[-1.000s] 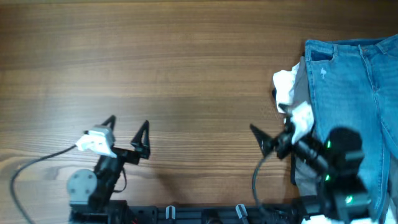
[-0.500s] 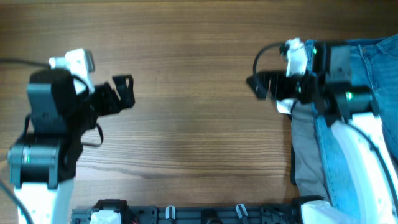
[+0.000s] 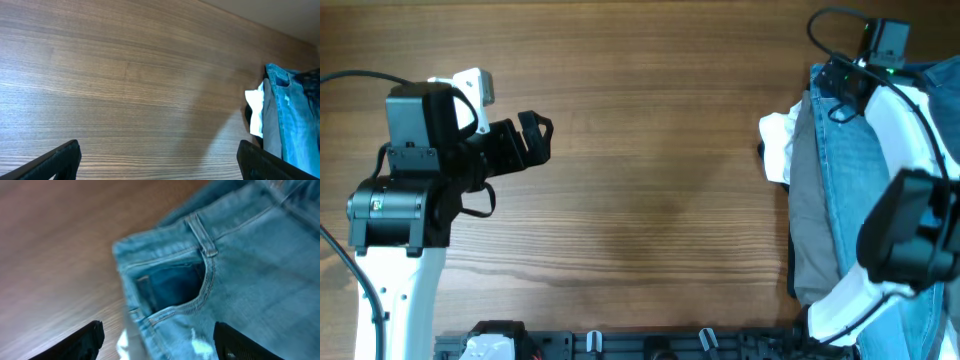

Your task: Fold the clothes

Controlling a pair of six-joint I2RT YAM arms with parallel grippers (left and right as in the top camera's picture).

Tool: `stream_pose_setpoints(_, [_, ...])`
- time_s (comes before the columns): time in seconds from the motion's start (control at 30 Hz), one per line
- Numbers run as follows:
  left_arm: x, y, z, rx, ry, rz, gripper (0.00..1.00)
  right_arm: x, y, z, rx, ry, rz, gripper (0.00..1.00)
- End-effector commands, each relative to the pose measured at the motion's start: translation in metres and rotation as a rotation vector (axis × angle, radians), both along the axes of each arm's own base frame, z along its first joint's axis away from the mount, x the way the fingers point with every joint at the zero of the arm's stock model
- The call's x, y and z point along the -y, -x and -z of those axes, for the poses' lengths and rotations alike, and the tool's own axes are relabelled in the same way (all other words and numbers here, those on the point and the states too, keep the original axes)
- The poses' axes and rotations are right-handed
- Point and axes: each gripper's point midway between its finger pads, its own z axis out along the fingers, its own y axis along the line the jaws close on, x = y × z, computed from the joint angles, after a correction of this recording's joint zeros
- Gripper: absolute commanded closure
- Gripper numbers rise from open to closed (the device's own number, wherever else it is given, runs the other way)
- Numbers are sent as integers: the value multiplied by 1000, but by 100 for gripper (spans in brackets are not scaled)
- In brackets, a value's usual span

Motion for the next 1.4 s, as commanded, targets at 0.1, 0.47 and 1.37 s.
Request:
stream_pose_setpoints(0.1, [3,-2,-8,16,16,12,0,-15,-2,59,-132,30,-132,43])
stream_pose_setpoints(0.47, [3,-2,-8,16,17,12,0,-17,16,93,-240,6,-123,53])
stream_pose_setpoints(1.37, [-53,39,-160,482,-192,-136,0,-415,129,-285,622,-241,-1227,95])
